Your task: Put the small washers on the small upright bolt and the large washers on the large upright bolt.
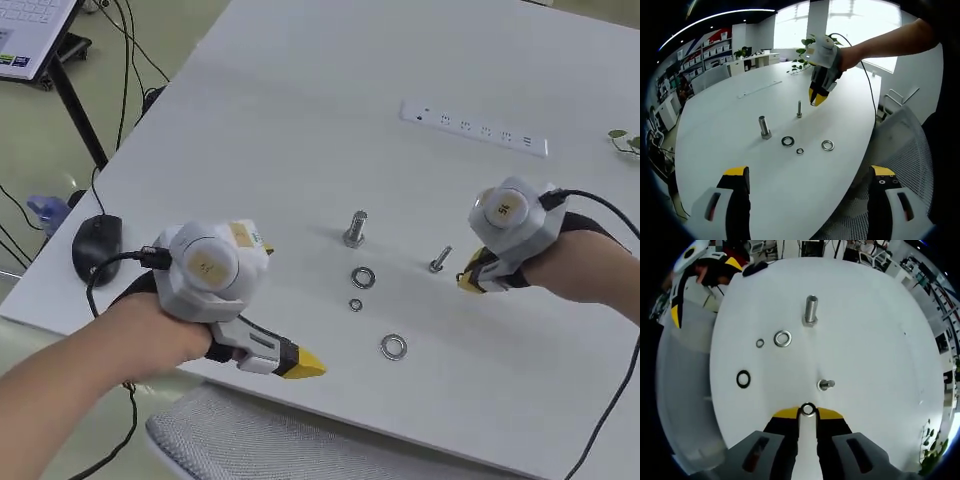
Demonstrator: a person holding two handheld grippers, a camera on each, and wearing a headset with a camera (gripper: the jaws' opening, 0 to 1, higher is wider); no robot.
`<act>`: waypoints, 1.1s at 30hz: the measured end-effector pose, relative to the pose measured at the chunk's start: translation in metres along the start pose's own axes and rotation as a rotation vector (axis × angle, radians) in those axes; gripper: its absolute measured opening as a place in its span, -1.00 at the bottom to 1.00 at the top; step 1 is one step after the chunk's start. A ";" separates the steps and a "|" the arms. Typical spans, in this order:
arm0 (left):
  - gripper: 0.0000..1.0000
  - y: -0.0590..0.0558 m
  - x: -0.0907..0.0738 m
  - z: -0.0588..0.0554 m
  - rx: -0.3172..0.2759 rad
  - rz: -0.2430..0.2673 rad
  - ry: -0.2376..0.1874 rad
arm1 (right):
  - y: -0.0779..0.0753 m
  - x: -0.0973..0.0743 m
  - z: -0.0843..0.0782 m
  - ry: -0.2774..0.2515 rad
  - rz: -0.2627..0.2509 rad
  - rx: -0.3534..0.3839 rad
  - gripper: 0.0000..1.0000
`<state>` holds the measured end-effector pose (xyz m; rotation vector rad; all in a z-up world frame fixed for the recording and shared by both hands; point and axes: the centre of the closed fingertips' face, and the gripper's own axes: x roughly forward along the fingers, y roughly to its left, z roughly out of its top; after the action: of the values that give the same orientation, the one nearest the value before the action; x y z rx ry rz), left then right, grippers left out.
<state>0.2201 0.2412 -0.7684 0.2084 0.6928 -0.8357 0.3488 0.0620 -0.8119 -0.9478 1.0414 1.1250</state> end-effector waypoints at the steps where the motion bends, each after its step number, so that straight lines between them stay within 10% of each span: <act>1: 0.99 0.000 0.000 0.000 0.000 0.002 0.002 | -0.004 -0.002 0.003 -0.005 -0.004 0.000 -0.75; 33: 0.91 0.002 0.006 -0.012 -0.006 -0.006 0.049 | -0.031 0.010 0.027 -0.013 -0.009 -0.027 -0.75</act>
<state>0.2184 0.2440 -0.7815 0.2219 0.7423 -0.8367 0.3842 0.0843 -0.8127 -0.9645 1.0133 1.1386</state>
